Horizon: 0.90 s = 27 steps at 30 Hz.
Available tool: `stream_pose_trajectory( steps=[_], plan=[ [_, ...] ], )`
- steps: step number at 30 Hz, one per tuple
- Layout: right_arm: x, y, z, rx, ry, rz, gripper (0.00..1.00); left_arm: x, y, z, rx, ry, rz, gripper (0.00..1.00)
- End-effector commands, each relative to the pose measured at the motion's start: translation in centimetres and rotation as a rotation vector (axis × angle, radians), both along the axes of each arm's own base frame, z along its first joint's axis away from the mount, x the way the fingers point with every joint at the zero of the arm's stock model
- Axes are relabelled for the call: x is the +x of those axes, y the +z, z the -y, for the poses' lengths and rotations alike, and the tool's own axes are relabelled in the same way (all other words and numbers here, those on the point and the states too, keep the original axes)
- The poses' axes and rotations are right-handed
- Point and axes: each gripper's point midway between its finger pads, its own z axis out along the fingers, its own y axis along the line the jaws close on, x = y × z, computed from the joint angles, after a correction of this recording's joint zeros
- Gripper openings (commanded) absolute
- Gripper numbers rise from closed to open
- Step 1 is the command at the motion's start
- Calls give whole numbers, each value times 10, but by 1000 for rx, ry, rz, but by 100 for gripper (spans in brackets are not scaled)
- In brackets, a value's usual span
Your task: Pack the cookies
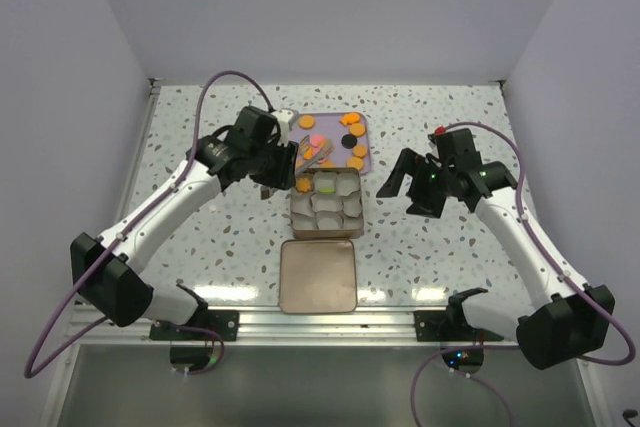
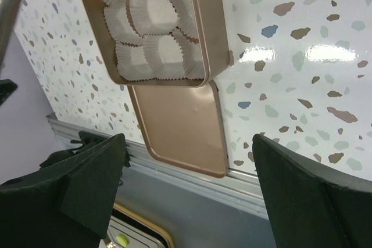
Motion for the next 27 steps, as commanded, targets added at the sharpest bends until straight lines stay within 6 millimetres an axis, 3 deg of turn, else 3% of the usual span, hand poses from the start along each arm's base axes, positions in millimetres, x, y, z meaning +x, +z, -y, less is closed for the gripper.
stream_pose_trajectory(
  steps=[1,4,14,27],
  plan=[
    [-3,1,3,-2,-22,2,93,20,26,-4,32,38,83,51],
    [-4,1,3,0,-26,2,94,27,25,-16,70,86,90,52],
    [-12,-2,7,-6,-26,-7,94,43,-17,-64,179,227,-13,55],
    [-11,-4,4,-17,8,-31,94,35,-58,-66,239,185,-111,56]
  ],
)
